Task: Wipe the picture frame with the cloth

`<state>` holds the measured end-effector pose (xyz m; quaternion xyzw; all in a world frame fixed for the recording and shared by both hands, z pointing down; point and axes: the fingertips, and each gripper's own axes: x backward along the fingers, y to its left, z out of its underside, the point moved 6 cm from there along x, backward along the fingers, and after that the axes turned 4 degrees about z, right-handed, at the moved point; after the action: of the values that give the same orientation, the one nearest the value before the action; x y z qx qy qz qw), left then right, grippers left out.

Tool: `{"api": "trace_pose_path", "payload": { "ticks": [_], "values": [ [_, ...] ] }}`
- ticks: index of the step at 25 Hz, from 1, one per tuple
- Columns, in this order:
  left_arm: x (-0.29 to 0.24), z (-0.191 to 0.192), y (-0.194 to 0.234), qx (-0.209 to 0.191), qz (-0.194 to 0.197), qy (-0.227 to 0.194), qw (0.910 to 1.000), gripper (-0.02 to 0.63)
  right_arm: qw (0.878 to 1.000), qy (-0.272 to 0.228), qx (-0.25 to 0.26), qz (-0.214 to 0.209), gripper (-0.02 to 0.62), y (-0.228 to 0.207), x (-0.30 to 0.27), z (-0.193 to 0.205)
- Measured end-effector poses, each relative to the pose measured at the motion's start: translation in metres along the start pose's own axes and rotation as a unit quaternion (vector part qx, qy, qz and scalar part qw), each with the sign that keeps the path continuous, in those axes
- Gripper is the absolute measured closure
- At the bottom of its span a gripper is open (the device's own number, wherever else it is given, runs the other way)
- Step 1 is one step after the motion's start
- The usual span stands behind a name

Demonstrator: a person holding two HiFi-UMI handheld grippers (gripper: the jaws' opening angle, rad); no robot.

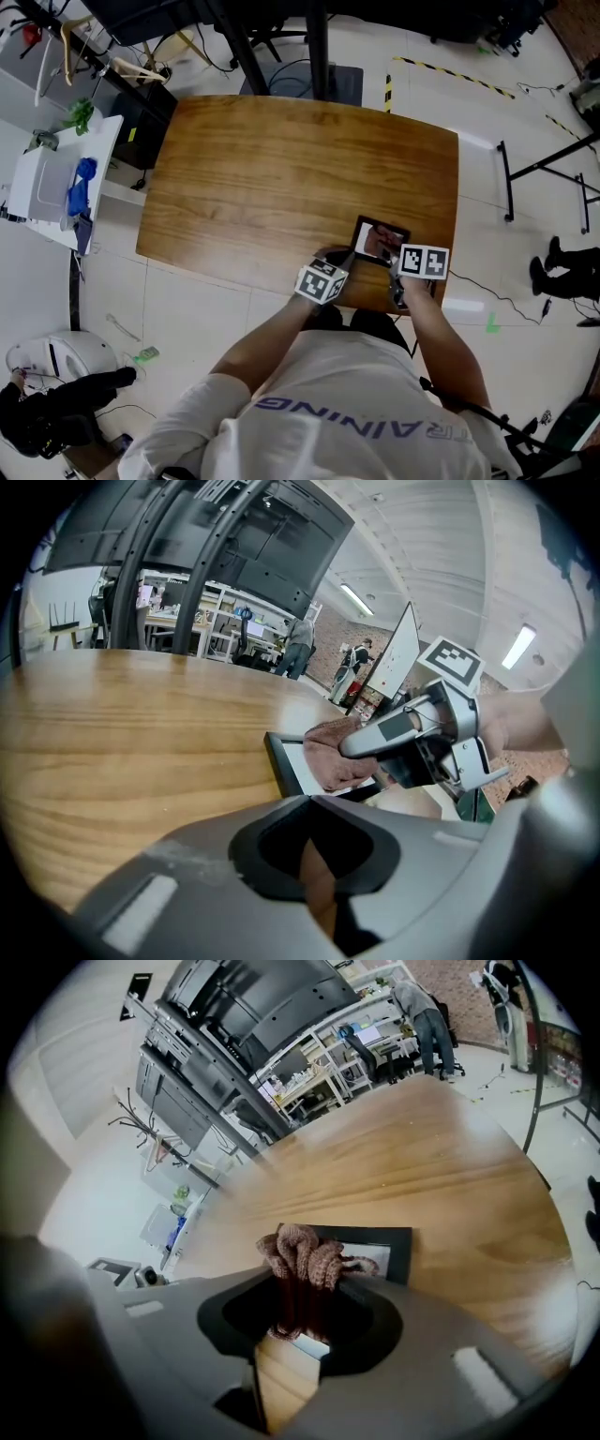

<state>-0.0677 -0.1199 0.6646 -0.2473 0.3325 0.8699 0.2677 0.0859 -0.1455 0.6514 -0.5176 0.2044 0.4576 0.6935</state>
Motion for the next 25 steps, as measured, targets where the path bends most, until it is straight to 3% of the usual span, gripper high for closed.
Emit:
{"api": "trace_pose_path", "payload": {
  "ticks": [8, 19, 25],
  "values": [
    [0.0, 0.0, 0.001, 0.0, -0.001, 0.0, 1.0, 0.6, 0.999, -0.016, 0.007, 0.044, 0.469, -0.033, 0.031, 0.005],
    [0.0, 0.0, 0.0, 0.0, -0.001, 0.0, 1.0, 0.6, 0.998, -0.04, -0.006, 0.054, 0.468, -0.046, 0.051, 0.008],
    [0.001, -0.003, 0.0, 0.003, 0.004, 0.001, 1.0, 0.6, 0.999, -0.038, 0.004, -0.002, 0.469, -0.007, 0.035, 0.007]
  ]
}}
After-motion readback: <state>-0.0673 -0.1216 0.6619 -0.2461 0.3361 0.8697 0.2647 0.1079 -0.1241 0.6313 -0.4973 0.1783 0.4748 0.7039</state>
